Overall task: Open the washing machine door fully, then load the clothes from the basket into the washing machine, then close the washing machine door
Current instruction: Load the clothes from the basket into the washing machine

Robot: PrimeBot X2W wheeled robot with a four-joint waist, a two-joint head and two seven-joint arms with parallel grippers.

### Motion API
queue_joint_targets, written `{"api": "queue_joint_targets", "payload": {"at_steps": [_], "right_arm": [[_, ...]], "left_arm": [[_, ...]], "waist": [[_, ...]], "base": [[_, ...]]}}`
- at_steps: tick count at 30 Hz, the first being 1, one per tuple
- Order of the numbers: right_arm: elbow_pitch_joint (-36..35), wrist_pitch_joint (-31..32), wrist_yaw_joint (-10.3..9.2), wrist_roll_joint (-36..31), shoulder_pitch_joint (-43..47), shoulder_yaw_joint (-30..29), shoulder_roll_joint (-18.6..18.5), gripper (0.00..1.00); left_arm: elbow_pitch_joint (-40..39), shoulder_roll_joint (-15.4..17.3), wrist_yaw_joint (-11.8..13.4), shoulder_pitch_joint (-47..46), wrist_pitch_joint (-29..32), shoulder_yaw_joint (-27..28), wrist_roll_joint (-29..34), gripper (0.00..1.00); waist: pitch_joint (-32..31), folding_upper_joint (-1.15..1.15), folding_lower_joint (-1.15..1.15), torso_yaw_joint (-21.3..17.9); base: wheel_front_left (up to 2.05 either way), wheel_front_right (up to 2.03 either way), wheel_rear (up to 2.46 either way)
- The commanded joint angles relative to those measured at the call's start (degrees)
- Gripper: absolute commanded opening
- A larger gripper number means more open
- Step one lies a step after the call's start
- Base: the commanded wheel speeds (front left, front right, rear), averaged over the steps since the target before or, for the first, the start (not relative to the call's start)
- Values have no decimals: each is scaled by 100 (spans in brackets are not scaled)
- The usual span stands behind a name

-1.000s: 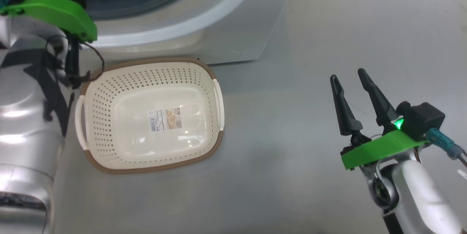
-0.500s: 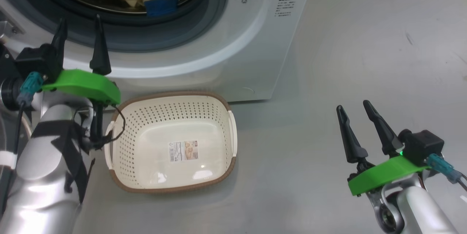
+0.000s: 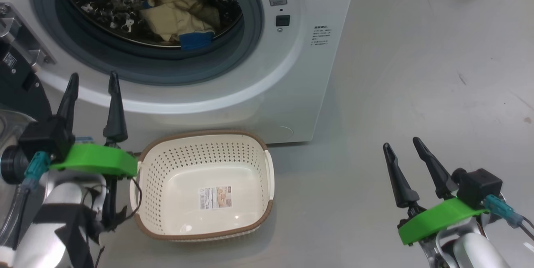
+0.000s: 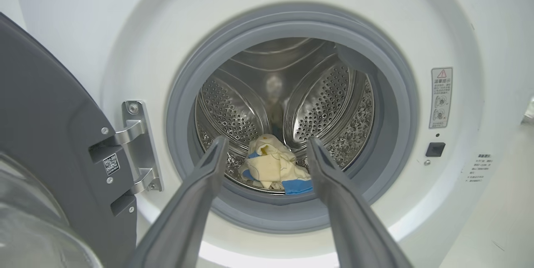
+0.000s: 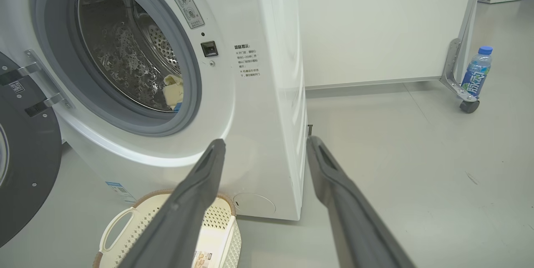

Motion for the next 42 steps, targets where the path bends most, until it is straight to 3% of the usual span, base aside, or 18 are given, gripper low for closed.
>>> {"api": "queue_joint_targets", "payload": {"at_steps": [1,12,21,42], "right_arm": [[-203,-55,-2,-32,-53,101,-90,100],[-252,-55,-2,-78,32,81,-114,100],[-287,-55,-2,-108,64,80,-128,100],[-356,-55,-2,-261,23,17,-136,100]], "left_arm": [[-266,260,48,-37,26,263,41,100],[-1082,515,468,1184,96,474,25,100],[-1622,523,828,2073,80,655,-36,100],[-1816,639,912,2380,187,612,-53,100]], "waist": [[-8,0,1,-5],[-163,0,1,-45],[-236,0,1,-48],[-141,0,1,-68]], "base": [[0,0,0],[0,0,0],[0,0,0],[0,0,0]]}}
